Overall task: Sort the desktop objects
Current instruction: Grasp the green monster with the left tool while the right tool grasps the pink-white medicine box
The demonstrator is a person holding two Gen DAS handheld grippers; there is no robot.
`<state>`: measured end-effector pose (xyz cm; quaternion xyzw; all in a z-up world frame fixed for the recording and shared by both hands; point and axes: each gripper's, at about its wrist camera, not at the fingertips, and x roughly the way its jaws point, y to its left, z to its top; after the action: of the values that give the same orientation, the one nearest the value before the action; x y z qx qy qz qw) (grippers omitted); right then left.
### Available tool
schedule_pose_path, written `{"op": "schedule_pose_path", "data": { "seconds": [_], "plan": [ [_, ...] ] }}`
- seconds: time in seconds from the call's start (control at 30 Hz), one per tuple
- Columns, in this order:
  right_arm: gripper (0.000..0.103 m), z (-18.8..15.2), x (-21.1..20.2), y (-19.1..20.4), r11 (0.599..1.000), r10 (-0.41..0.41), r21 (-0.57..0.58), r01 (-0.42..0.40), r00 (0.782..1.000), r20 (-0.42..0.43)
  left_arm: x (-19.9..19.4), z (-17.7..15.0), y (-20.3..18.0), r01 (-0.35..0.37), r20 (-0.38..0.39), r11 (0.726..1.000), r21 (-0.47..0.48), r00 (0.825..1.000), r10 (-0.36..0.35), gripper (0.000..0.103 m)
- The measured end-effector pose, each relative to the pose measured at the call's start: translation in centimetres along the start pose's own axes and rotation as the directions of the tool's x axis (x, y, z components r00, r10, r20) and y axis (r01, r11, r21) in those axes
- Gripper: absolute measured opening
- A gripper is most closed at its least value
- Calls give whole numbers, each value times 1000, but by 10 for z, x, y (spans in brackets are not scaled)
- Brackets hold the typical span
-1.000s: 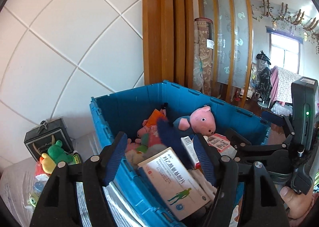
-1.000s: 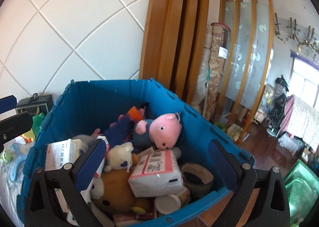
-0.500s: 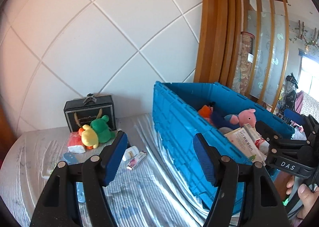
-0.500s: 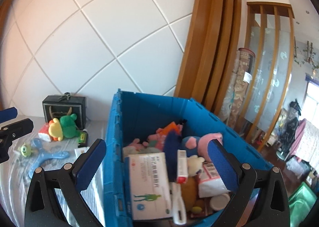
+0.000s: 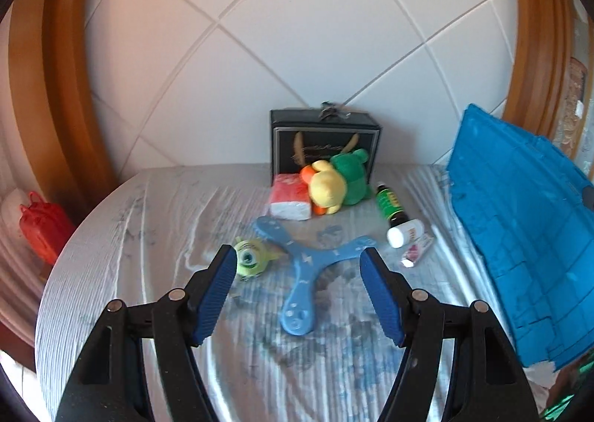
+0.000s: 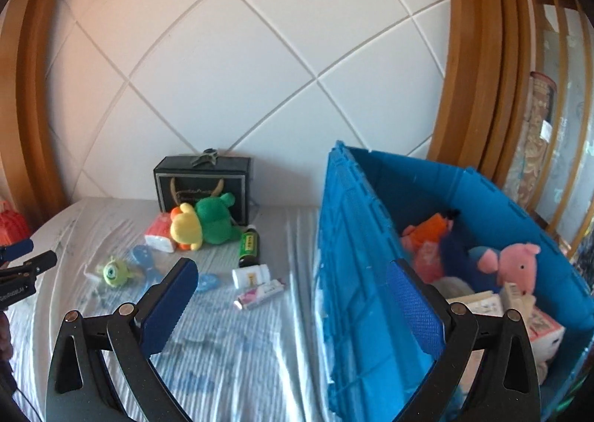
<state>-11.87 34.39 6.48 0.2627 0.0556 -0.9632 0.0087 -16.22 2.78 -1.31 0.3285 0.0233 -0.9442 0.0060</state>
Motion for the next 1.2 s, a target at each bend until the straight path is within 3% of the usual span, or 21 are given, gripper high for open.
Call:
{"op": "schedule_pose_path", "data": {
  "seconds": [0.27, 0.5, 0.73, 0.87, 0.93, 1.07, 1.2],
  "plan": [
    [103, -12, 86, 39, 994, 104, -27, -109, 984, -144, 80, -20, 80, -141, -156, 988, -64, 979, 129, 68],
    [103, -35, 179, 61, 987, 152, 9, -157, 937, -315, 155, -28, 90, -103, -253, 992, -78, 964, 80, 68],
    [103, -67, 254, 54, 992, 124, 60, -108, 886, -447, 235, -27, 74, -69, -336, 997, -33, 940, 54, 68],
    [103, -86, 299, 37, 986, 144, 146, -78, 840, -523, 271, -32, 76, -73, -379, 997, -17, 923, 61, 68],
    [103, -94, 319, 29, 982, 147, 183, -54, 824, -547, 281, -33, 78, -9, -378, 998, -54, 926, -12, 68],
    [103, -99, 353, 20, 975, 132, 223, 0, 806, -577, 301, -32, 71, 36, -398, 996, -85, 915, -67, 68],
    [102, -103, 383, 20, 970, 112, 239, 50, 778, -618, 321, -35, 56, -25, -435, 1000, -13, 900, 17, 65]
  ]
}}
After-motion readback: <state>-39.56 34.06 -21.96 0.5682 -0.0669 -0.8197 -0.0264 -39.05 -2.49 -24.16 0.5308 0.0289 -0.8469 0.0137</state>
